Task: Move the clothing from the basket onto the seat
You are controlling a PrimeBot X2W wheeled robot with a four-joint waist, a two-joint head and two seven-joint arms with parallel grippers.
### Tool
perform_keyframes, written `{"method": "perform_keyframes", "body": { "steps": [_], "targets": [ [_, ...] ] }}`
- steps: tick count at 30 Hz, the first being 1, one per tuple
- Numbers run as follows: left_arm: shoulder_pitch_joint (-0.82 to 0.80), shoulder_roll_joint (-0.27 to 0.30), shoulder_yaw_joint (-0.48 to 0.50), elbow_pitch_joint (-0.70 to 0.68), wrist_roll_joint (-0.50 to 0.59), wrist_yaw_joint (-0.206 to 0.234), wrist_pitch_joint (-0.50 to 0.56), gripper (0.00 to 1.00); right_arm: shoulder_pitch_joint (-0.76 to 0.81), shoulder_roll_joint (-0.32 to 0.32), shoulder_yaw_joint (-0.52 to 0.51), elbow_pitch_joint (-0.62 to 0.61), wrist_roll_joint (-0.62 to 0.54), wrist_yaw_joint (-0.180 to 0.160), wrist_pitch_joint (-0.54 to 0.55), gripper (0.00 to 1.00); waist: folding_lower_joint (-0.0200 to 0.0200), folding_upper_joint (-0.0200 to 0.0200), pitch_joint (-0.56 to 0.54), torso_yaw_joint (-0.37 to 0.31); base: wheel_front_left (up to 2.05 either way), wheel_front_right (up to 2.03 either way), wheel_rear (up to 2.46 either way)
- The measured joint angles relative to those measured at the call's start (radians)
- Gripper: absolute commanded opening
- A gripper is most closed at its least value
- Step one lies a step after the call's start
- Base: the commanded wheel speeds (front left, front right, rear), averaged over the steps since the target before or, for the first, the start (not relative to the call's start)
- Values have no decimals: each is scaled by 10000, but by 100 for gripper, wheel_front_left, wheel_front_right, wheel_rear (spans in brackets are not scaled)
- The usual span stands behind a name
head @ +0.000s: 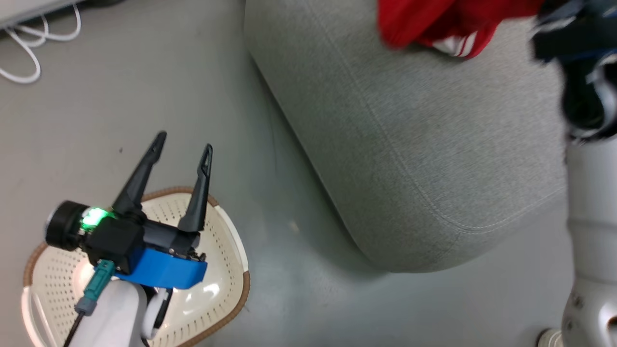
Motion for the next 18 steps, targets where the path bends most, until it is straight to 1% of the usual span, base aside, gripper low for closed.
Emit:
{"method": "perform_keyframes", "body": {
  "steps": [2, 4, 7, 10, 14, 18],
  "targets": [
    [-204, 182, 6, -278, 73, 0, 52, 100, -600, -140, -690, -10, 299, 0, 142, 0, 0, 0, 418, 84, 0, 0, 0],
    [-440, 349, -6, -589, 105, -2, 178, 100, -1140, -464, -1367, 46, 422, 0, 263, 0, 1, 0, 844, 167, 0, 0, 0],
    [-774, 533, -33, -1076, 201, -2, 374, 100, -1879, -968, -2378, 245, 320, 0, 337, 0, 1, 0, 1486, 300, 0, 0, 0],
    [-1000, 675, -56, -1494, 249, -4, 537, 100, -2408, -1398, -3229, 650, -29, 0, 334, 0, 1, 0, 2098, 450, 0, 0, 0],
    [-1187, 853, -73, -1948, 284, -4, 723, 100, -2663, -1708, -3992, 1446, -499, 0, 188, 0, 1, 0, 2819, 649, 0, 0, 0],
    [-1410, 1001, -127, -2286, 334, -4, 936, 100, -2635, -1770, -4295, 2414, -769, 2, -171, 0, 1, 0, 3423, 842, 0, 0, 0]
  ]
}}
